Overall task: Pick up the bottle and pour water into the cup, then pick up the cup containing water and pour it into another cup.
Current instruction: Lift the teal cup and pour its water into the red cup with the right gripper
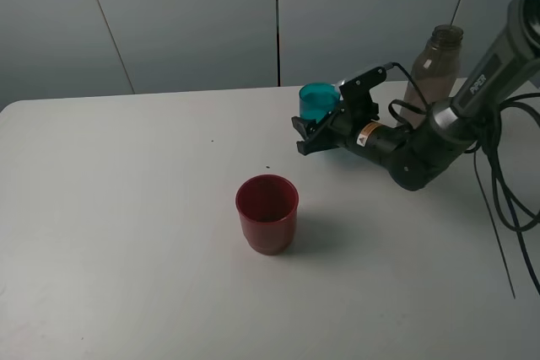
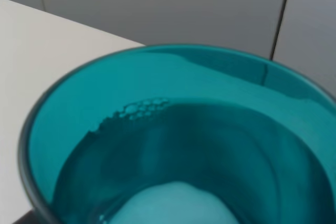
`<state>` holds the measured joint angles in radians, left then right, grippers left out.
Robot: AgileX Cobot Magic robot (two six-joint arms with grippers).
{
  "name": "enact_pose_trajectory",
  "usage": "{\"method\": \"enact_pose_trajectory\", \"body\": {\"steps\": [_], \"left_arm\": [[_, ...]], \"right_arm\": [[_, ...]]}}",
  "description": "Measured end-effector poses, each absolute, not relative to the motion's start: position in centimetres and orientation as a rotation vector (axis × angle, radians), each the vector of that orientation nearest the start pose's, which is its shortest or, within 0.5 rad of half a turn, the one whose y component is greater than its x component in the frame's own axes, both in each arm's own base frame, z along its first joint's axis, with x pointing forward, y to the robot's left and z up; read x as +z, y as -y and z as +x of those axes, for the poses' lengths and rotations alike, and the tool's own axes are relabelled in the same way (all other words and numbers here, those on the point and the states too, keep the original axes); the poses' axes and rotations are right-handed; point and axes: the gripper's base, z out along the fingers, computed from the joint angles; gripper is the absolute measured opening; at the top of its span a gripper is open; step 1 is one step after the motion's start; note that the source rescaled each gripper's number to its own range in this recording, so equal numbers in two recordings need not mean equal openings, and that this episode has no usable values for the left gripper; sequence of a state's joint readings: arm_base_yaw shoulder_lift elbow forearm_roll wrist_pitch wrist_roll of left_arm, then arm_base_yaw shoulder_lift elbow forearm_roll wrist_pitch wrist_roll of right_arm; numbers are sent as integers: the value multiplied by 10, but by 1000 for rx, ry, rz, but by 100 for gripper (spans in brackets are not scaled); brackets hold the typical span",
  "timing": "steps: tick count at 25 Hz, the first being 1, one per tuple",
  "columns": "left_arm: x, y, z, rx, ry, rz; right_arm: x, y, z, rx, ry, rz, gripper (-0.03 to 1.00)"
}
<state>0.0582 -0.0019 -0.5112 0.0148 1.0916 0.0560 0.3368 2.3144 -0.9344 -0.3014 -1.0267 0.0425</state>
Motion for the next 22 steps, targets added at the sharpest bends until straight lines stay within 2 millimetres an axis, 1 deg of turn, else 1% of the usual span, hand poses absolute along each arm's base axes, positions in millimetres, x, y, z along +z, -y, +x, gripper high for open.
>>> {"method": "enact_pose_trajectory", "body": {"steps": [2, 6, 10, 14, 18, 22], "left_arm": [[278, -1, -8, 88, -2063, -3], [278, -1, -8, 88, -2063, -3], [278, -1, -8, 88, -2063, -3], [278, -1, -8, 88, -2063, -3], [278, -1, -8, 88, -2063, -3], [278, -1, -8, 88, -2063, -3]], "right_arm": [[59, -152, 359, 408, -1744, -613, 7], [82, -148, 346, 417, -1725, -609, 7], [97, -147, 327, 451, -1715, -658, 7], [109, -142, 309, 480, -1730, -664, 7], [125, -136, 291, 479, -1724, -680, 7], [139, -132, 273, 468, -1730, -739, 7]]}}
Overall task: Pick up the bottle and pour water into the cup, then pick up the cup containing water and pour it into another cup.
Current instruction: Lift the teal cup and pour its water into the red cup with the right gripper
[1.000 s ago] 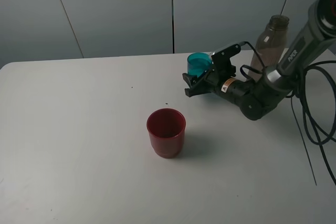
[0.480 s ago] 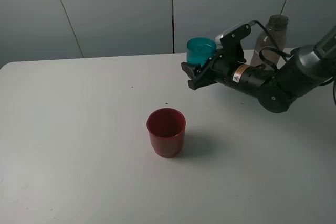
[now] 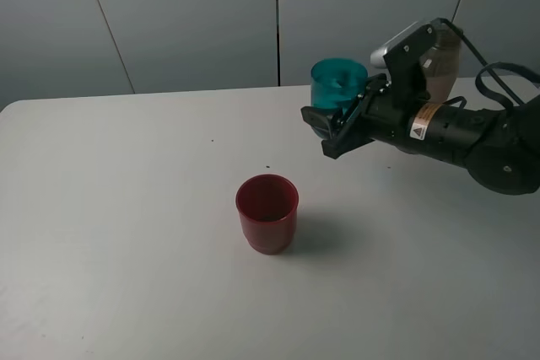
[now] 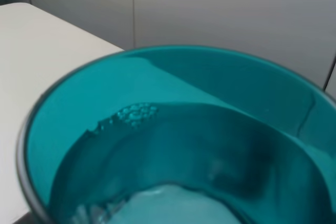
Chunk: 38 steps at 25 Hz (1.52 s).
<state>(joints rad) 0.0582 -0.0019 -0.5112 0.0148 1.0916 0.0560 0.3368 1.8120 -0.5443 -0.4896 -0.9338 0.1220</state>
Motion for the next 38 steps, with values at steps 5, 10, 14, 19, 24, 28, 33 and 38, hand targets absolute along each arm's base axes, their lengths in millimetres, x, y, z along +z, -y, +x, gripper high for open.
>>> {"method": "enact_pose_trajectory", "body": {"steps": [5, 10, 14, 19, 24, 28, 33, 38], "left_arm": [[278, -1, -8, 88, -2063, -3], [278, -1, -8, 88, -2063, -3], [278, -1, -8, 88, -2063, -3], [278, -1, -8, 88, -2063, -3], [278, -1, -8, 88, -2063, -3], [278, -1, -8, 88, -2063, -3], [278, -1, -8, 88, -2063, -3], [278, -1, -8, 88, -2063, -3]], "right_arm": [[147, -129, 256, 421, -1771, -877, 7], [155, -137, 246, 403, -1760, -971, 7], [160, -146, 238, 414, -1734, -1026, 7], [158, -159, 229, 415, -1701, -1116, 7], [158, -163, 226, 400, -1668, -1170, 7], [157, -164, 226, 364, -1635, -1216, 7], [158, -163, 231, 287, -1636, -1272, 7], [158, -163, 233, 230, -1600, -1309, 7]]}}
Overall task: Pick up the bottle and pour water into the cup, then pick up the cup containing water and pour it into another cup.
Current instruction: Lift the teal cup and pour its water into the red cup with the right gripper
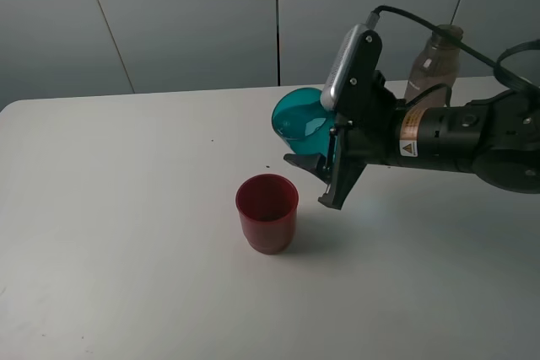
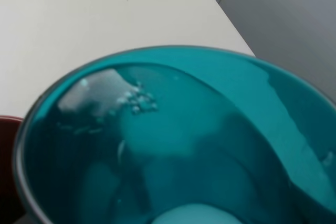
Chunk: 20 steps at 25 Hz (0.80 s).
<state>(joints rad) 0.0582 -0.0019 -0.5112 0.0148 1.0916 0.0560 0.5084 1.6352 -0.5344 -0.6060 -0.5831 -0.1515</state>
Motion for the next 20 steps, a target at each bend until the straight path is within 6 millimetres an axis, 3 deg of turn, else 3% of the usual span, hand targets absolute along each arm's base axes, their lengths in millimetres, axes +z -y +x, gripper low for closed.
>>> {"method": "enact_pose_trajectory", "body": {"steps": [20], "left_arm": [[278, -1, -8, 88, -2063, -3]], "right_arm": [[163, -164, 242, 47, -1454, -1477, 7]]}}
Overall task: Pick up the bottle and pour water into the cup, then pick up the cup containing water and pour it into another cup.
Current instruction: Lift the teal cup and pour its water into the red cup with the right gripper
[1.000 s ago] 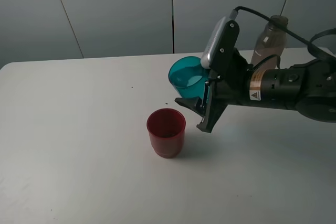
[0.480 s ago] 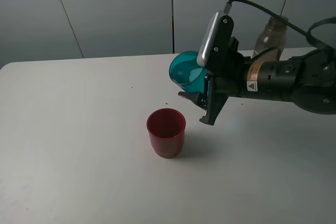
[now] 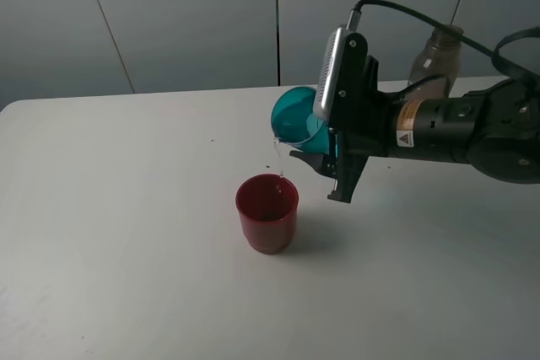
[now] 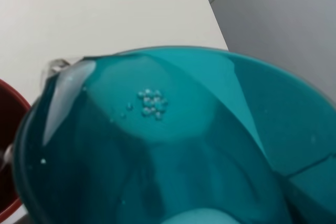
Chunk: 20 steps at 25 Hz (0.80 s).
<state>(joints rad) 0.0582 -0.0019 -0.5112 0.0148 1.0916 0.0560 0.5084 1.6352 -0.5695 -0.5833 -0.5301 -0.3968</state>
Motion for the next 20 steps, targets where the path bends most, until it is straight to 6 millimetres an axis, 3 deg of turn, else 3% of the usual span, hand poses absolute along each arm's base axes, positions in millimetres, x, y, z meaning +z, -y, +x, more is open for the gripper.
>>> {"method": "enact_pose_trajectory", "body": {"steps": [20], "left_arm": [[278, -1, -8, 88, -2063, -3]], "right_arm": [[165, -169, 241, -14, -1368, -1565, 7]]}}
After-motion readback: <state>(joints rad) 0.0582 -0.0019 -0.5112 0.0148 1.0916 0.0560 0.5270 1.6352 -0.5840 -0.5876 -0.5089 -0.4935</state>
